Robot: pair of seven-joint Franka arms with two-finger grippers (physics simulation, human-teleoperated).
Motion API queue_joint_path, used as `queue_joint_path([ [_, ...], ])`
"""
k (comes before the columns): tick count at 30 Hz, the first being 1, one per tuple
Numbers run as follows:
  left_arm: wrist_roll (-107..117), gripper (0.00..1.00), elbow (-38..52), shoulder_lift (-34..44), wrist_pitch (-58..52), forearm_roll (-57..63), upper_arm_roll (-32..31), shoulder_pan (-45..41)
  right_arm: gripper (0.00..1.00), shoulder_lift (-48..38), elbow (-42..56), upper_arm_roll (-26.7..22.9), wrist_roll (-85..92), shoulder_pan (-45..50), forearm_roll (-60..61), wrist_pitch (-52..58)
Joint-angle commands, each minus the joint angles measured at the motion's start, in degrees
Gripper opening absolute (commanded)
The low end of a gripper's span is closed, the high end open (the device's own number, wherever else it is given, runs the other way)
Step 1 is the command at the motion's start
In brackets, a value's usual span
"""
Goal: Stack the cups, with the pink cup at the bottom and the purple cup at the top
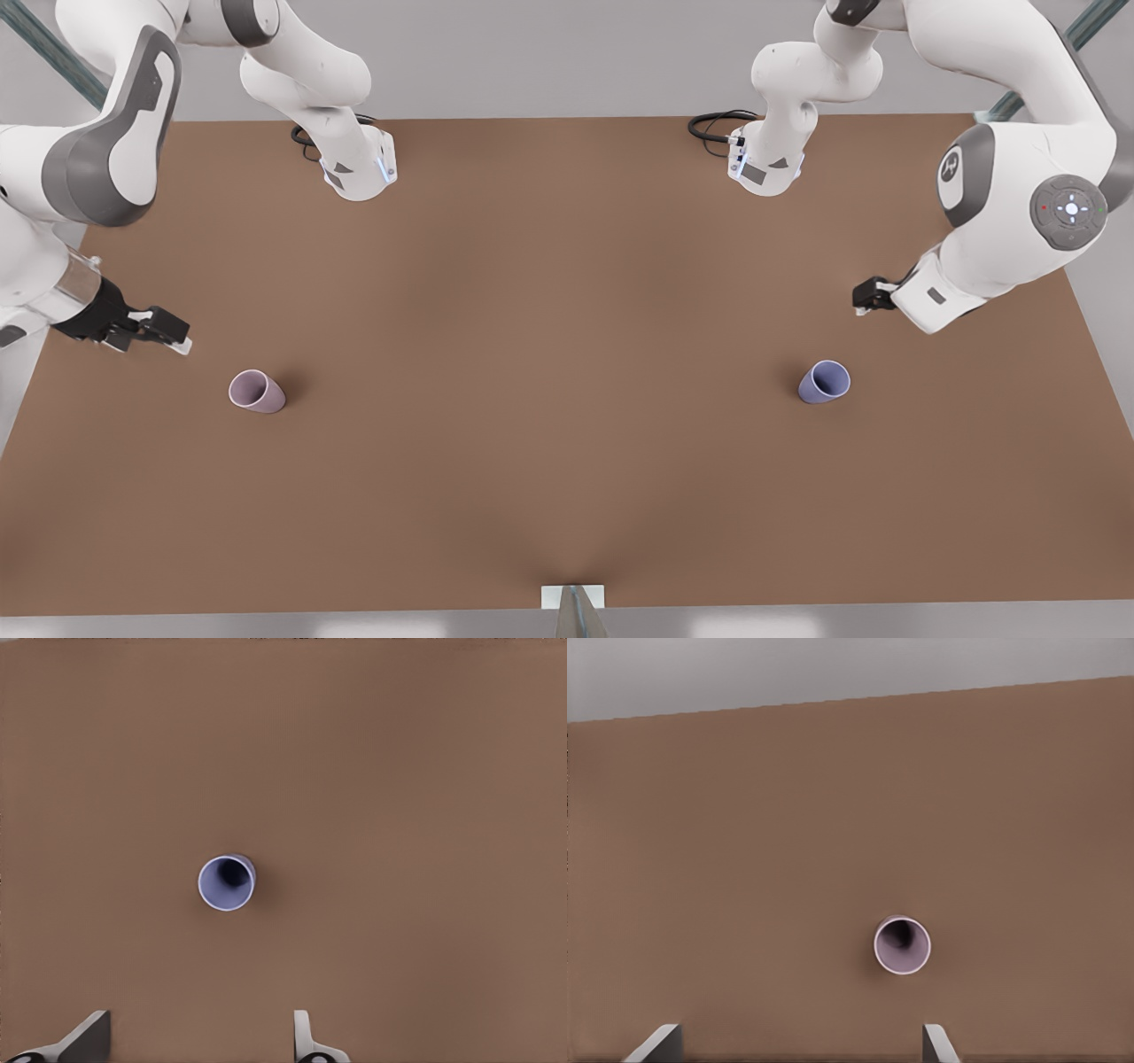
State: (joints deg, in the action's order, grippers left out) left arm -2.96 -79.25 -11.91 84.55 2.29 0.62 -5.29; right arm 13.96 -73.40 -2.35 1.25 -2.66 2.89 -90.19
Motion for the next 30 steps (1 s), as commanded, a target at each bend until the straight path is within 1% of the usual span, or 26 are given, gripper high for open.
queue_joint_path([
  [1, -2.31, 1.00, 0.06, -0.30, 2.55, 0.70, 0.17, 0.01, 1.00, 0.18, -0.25, 0.06, 0.25, 0.38, -0.34, 3.10],
  [3, -2.23, 1.00, 0.06, -0.92, 2.64, 0.70, 0.17, 0.01, 1.00, 0.80, -2.44, 0.06, 0.51, 0.38, -0.43, 2.04],
  [5, -1.96, 1.00, 0.06, -1.80, 2.73, 0.61, 0.17, 0.01, 1.00, 0.10, -8.33, -0.02, 2.61, -0.33, -0.34, -4.90],
  [6, -1.87, 1.00, 0.06, -1.89, 2.73, 0.61, 0.17, 0.01, 1.00, -1.74, -14.74, -0.02, 5.69, -1.29, -0.26, -11.13],
  [9, -1.52, 1.00, -0.12, -2.33, 2.64, 0.61, 0.25, 0.10, 1.00, -1.84, -23.27, -0.02, 7.46, -3.58, 0.18, -14.48],
  [10, -1.43, 1.00, -0.12, -2.68, 2.64, 0.61, 0.25, 0.10, 1.00, -2.10, -26.70, -0.03, 10.25, -4.80, 0.80, -19.83],
  [11, -1.43, 1.00, -0.12, -2.77, 2.64, 0.61, 0.25, 0.10, 1.00, -1.14, -28.46, -0.11, 15.80, -7.44, 3.69, -22.04],
  [14, -1.43, 1.00, -0.12, -3.30, 2.55, 0.61, 0.25, 0.10, 1.00, 2.73, -29.87, -0.20, 23.01, -10.78, 6.42, -24.59],
  [18, -1.52, 1.00, -0.12, -3.73, 2.20, 0.61, 0.25, 0.37, 1.00, 9.94, -28.11, -1.17, 28.37, -10.87, 6.69, -28.54],
  [22, -1.52, 1.00, -0.12, -4.17, 2.20, 0.61, 0.34, 0.37, 1.00, 12.75, -28.29, -1.87, 29.69, -10.26, 6.69, -34.87],
  [27, -1.52, 1.00, -0.21, -4.35, 2.20, 0.61, 0.34, 0.37, 1.00, 13.63, -30.39, -1.87, 29.78, -10.08, 6.60, -37.07],
  [28, -1.52, 1.00, -0.21, -4.61, 2.20, 0.61, 0.34, 0.37, 1.00, 13.81, -32.06, -1.96, 29.78, -10.08, 6.42, -40.23],
  [30, -1.61, 1.00, -0.21, -4.70, 2.29, 0.61, 0.87, 0.37, 1.00, 14.51, -32.94, -1.96, 29.78, -10.08, 6.42, -41.20],
])
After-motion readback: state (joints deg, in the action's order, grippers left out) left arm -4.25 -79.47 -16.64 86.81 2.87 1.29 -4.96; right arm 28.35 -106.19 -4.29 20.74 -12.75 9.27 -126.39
